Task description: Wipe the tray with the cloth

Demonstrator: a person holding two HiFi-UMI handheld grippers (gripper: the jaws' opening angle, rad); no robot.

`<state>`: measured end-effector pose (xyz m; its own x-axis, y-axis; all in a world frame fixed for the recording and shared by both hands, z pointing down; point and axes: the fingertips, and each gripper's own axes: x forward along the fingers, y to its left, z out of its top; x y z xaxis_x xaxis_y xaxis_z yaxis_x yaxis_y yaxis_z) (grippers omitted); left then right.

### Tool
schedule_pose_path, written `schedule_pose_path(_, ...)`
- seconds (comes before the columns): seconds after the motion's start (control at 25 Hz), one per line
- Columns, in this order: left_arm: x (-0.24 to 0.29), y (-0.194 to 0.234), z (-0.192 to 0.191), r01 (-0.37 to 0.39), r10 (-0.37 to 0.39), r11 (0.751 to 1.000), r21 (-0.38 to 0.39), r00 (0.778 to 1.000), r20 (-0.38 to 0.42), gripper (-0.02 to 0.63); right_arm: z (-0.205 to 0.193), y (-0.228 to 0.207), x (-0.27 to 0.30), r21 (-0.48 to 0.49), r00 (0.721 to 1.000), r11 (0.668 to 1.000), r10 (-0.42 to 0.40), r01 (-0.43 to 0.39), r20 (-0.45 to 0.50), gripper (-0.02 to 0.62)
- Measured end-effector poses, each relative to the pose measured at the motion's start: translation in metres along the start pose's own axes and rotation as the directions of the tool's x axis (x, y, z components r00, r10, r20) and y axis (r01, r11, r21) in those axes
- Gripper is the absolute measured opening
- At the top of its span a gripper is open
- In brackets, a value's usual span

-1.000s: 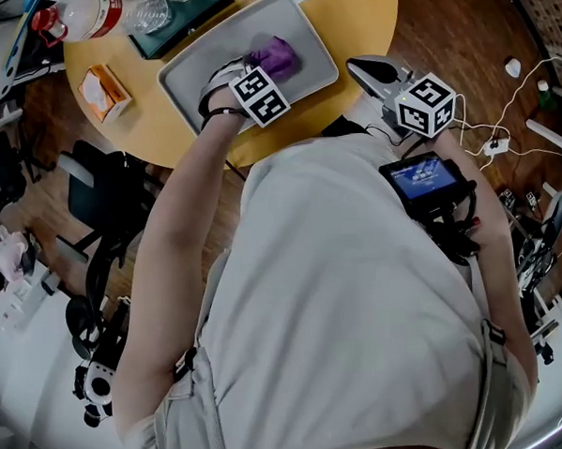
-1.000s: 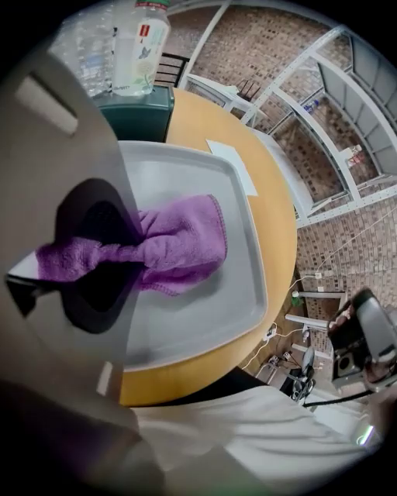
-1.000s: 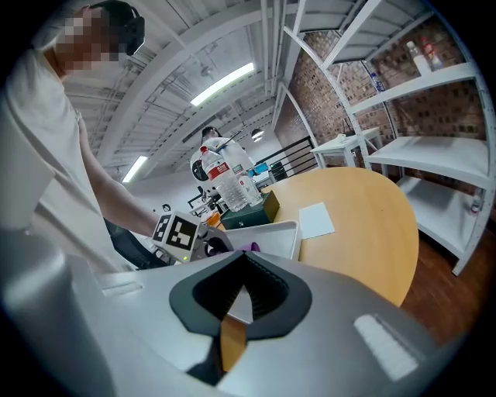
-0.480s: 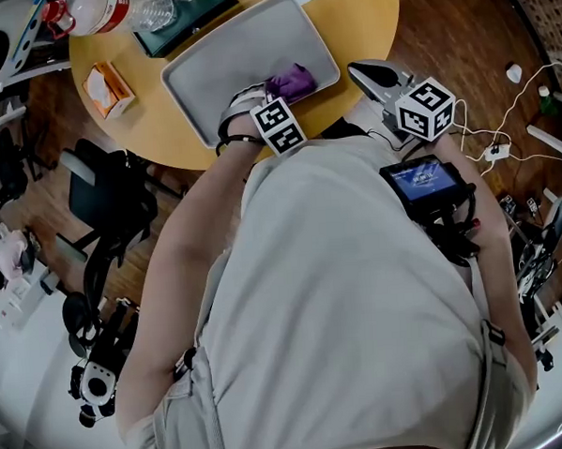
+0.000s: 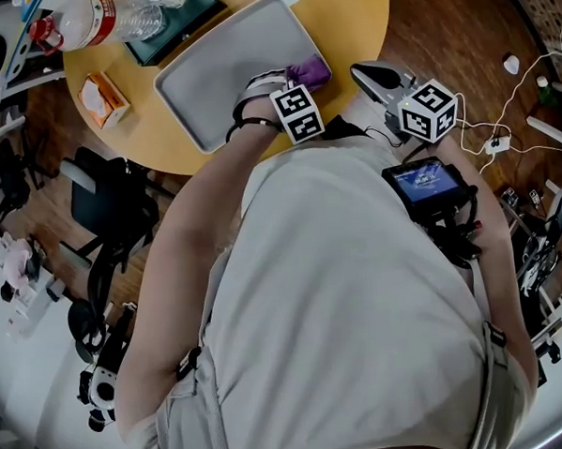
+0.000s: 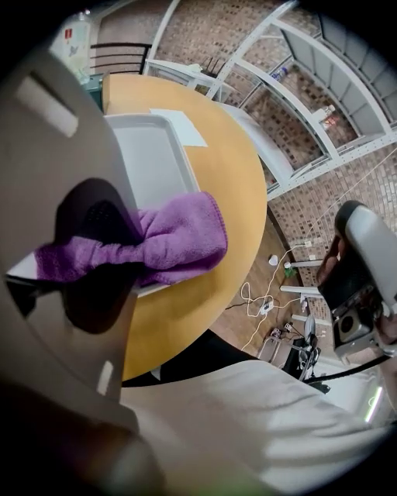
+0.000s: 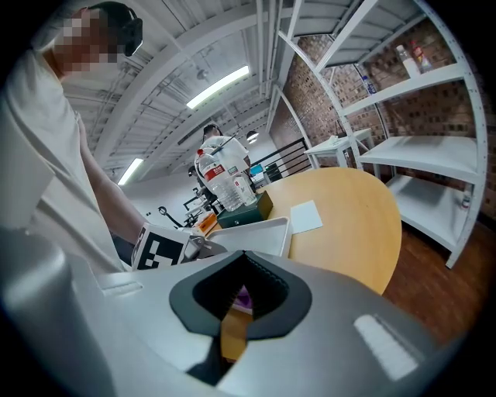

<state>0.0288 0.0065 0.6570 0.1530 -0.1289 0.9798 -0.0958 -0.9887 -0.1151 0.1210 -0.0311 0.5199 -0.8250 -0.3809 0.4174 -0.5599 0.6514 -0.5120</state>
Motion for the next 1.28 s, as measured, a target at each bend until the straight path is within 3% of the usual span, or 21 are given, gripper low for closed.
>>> schedule_pose_path(0.48,0.0,0.022,0.004,0.046,-0.046,0.998,-0.039,0.999,0.007,0.058,0.01,-0.002,0.001,0.008,1.0,1.0,0.002,-0.002,0.013,0.002)
schedule_pose_path(0.76,0.001,0.077,-0.005,0.021,-0.021,0.997,-0.074,1.0,-0.005,0.058,0.007,-0.013,-0.01,0.028,1.0,0.999,-0.03,0.03,0.009,0.002)
schedule_pose_path(1.08,-0.004,0.15,-0.04,-0.042,0.034,0.982,-0.182,0.998,-0.047,0.06,0.003,-0.011,-0.008,0.059,0.998,0.996,-0.062,0.061,0.015,0.002)
schedule_pose_path(1.28,-0.006,0.185,-0.041,-0.064,0.053,0.984,-0.164,0.996,-0.072,0.063,0.001,-0.02,-0.014,0.084,0.997,0.993,-0.08,0.078,0.01,0.002)
